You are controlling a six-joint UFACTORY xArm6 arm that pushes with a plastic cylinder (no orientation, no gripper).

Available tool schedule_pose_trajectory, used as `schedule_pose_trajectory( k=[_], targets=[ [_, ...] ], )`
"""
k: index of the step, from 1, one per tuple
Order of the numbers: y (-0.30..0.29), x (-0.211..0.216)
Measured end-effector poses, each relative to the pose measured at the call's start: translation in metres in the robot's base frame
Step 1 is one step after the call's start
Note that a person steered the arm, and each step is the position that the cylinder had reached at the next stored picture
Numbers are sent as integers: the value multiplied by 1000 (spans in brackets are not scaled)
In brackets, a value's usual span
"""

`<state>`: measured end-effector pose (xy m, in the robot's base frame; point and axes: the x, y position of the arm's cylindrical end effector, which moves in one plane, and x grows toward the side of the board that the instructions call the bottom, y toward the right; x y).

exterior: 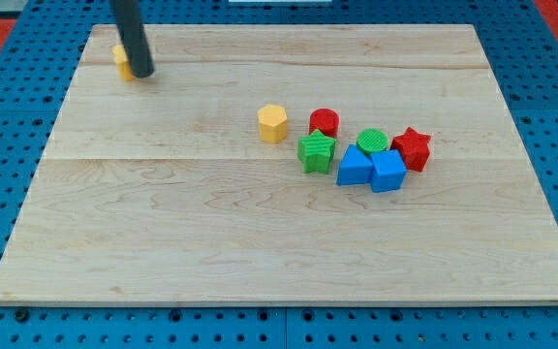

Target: Push the yellow hexagon diagonal bottom left to the green star

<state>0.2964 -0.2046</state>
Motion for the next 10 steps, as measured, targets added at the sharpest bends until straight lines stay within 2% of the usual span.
schedule_pose_trajectory(
  k=[1, 3, 4, 5, 6, 7, 9, 10],
  targets=[
    [-21, 21],
    [1, -14],
    [34, -7],
    [144, 26],
    [172, 71],
    [175, 86],
    [231, 82],
    [229, 103]
  ],
)
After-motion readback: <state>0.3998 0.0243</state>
